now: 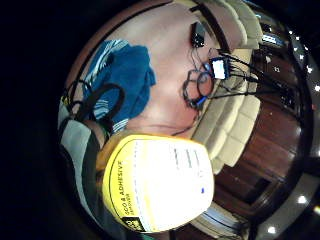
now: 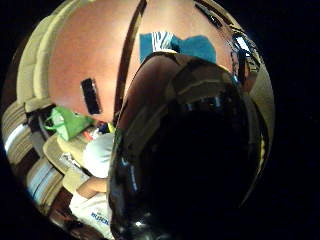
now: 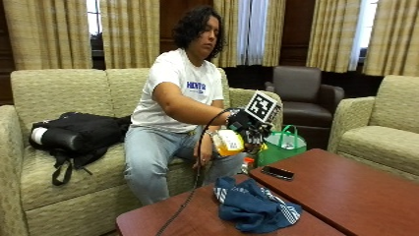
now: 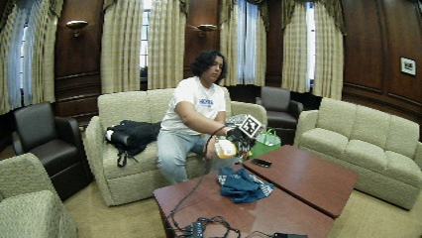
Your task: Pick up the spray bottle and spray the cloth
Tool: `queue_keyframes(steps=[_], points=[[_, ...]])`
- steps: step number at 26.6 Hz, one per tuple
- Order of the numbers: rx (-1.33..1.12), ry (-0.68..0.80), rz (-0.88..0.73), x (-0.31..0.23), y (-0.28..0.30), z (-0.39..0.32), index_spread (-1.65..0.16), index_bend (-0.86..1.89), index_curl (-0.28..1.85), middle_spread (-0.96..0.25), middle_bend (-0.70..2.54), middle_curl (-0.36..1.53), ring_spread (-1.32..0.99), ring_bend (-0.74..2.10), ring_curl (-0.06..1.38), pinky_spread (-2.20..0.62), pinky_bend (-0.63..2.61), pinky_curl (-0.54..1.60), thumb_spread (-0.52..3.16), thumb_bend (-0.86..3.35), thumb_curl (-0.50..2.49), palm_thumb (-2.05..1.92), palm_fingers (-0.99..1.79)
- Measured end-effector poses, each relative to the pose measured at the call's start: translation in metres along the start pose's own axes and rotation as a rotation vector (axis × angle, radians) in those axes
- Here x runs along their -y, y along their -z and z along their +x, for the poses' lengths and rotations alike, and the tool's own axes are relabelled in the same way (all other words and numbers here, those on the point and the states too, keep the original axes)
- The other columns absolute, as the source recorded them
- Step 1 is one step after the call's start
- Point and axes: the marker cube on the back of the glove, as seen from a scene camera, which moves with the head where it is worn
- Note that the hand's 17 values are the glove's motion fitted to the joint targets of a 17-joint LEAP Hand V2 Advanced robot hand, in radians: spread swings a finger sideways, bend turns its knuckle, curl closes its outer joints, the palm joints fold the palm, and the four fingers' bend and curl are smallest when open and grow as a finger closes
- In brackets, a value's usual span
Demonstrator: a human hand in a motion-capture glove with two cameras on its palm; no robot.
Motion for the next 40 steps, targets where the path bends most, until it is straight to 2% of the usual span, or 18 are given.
queue_keyframes(steps=[7,12,19,27,34,40], points=[[0.287,0.11,0.168,-0.011,0.053,-0.001,-0.24,0.41,0.6,-0.19,0.6,0.58,-0.21,0.68,0.51,-0.27,0.48,0.42,0.28,-0.03,0.83,0.91,1.34],[0.523,0.217,0.265,-0.008,0.066,-0.01,-0.24,0.41,0.6,-0.19,0.6,0.58,-0.21,0.68,0.51,-0.27,0.48,0.42,0.28,-0.03,0.83,0.91,1.34],[0.898,0.329,0.341,-0.003,0.055,-0.075,-0.24,0.41,0.6,-0.19,0.6,0.58,-0.21,0.68,0.51,-0.27,0.48,0.42,0.28,-0.03,0.84,0.91,1.34],[1.291,0.42,0.386,0.022,0.037,-0.111,-0.24,0.4,0.61,-0.19,0.6,0.58,-0.21,0.69,0.51,-0.27,0.48,0.42,0.28,-0.03,0.84,0.91,1.33],[1.474,0.458,0.468,0.044,0.006,-0.143,-0.24,0.4,0.61,-0.19,0.59,0.58,-0.21,0.69,0.51,-0.26,0.48,0.42,0.28,-0.03,0.85,0.91,1.33],[1.542,0.417,0.498,0.064,-0.03,-0.166,-0.24,0.4,0.61,-0.19,0.59,0.58,-0.21,0.69,0.51,-0.26,0.48,0.42,0.29,-0.03,0.85,0.92,1.33]])
